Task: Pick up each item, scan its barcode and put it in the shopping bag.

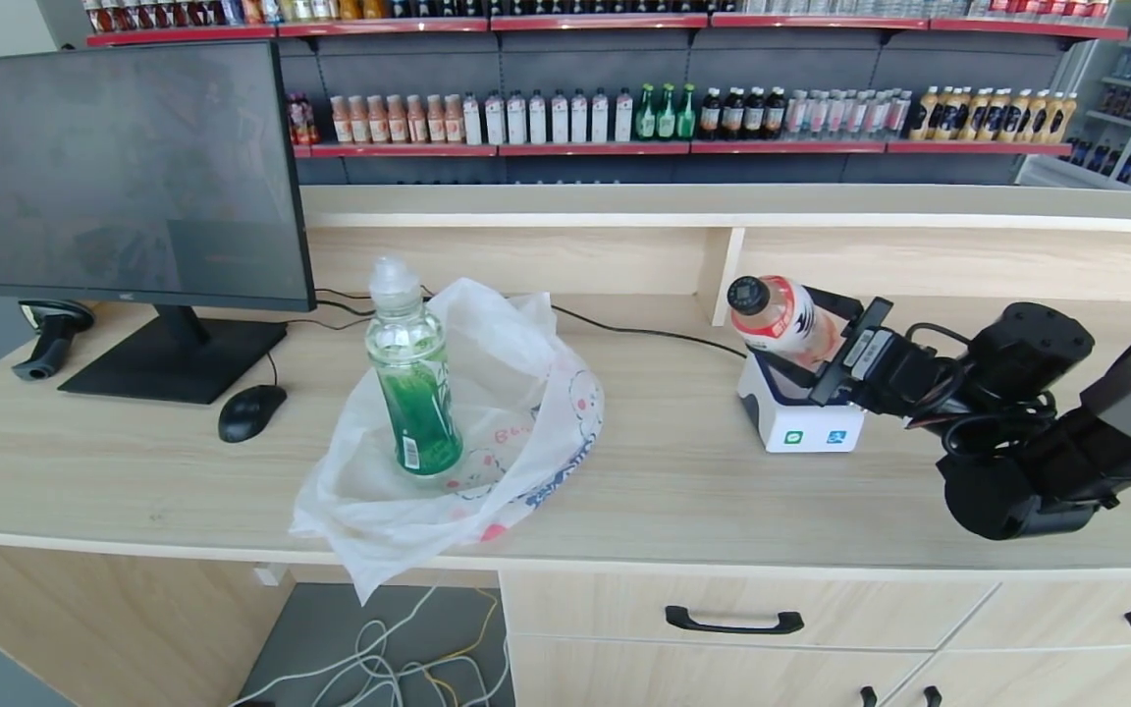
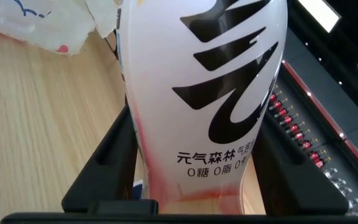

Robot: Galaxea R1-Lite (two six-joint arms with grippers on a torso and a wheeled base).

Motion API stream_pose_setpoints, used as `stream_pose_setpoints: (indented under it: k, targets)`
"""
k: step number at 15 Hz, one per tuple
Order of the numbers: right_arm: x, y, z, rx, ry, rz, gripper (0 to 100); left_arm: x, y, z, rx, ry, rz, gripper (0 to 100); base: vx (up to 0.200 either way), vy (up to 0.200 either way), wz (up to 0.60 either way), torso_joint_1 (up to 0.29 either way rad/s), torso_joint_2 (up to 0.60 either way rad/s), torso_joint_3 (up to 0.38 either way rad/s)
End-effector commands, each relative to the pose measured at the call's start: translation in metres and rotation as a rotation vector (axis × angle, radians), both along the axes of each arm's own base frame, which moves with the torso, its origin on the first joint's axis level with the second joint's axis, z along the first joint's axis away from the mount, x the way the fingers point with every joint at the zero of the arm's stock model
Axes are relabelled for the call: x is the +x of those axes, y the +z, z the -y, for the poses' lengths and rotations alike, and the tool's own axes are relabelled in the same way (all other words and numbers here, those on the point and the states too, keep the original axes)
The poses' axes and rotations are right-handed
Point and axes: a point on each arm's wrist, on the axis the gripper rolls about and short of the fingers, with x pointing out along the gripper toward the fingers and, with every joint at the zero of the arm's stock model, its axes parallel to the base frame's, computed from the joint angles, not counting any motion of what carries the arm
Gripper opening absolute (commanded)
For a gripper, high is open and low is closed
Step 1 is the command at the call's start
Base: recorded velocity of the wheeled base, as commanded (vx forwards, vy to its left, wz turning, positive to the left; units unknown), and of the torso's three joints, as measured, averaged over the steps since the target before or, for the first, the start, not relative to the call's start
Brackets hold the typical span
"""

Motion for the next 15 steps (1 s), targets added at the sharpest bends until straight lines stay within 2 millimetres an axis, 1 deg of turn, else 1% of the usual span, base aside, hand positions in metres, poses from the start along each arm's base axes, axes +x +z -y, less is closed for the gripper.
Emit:
stream_pose_setpoints:
  k: [1,9,15]
  targets:
    - [0.0019,-0.0021,0.0049,0.0,-0.012,-0.004,0,0.0001,0.0001,0.0,0.0,0.001,-0.001,100,0.0,0.0,0.0,0.0,0.0,0.0]
    - [0.0019,-0.0019,0.0085,0.002,-0.021,-0.006,0,0.0001,0.0001,0.0,0.0,0.001,-0.001,100,0.0,0.0,0.0,0.0,0.0,0.0]
    - [-0.0022,0.0064,0.0106,0.007,-0.027,0.009,0,0.0001,0.0001,0.0,-0.001,0.001,-0.001,100,0.0,0.0,0.0,0.0,0.0,0.0]
